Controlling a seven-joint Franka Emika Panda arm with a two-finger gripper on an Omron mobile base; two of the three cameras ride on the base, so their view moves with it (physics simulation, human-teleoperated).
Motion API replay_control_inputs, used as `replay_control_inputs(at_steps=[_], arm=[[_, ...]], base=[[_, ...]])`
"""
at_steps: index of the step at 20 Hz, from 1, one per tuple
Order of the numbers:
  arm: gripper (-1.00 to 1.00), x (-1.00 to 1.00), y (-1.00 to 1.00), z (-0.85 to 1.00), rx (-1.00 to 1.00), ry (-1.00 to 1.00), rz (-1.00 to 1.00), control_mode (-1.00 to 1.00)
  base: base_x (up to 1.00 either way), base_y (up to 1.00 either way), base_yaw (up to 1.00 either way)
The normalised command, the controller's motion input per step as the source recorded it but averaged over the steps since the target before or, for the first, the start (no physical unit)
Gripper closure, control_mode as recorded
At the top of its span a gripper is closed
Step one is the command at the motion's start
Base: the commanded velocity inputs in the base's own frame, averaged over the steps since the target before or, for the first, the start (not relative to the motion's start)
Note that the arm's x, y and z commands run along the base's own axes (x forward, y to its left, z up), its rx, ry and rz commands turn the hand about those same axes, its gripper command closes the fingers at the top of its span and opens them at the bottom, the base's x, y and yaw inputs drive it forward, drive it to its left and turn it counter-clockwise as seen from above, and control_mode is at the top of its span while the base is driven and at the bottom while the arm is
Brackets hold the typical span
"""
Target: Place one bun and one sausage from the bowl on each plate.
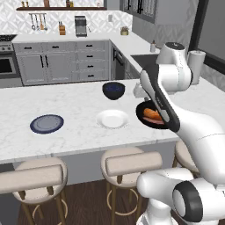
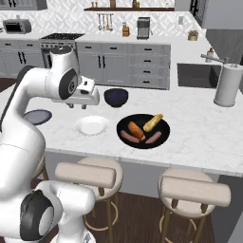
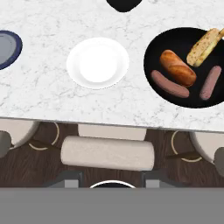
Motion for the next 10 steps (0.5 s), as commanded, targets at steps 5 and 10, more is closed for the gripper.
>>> replay_control_inputs(at_steps=[5,10], arm=[[-1.0,-0.02,-0.3,-0.01,0.0,0.07,0.01,-1.0],[-1.0,0.0,-0.72,0.0,0.0,0.1,0.03,-1.0]], base=[[0.0,0.0,0.0],[0.0,0.0,0.0]])
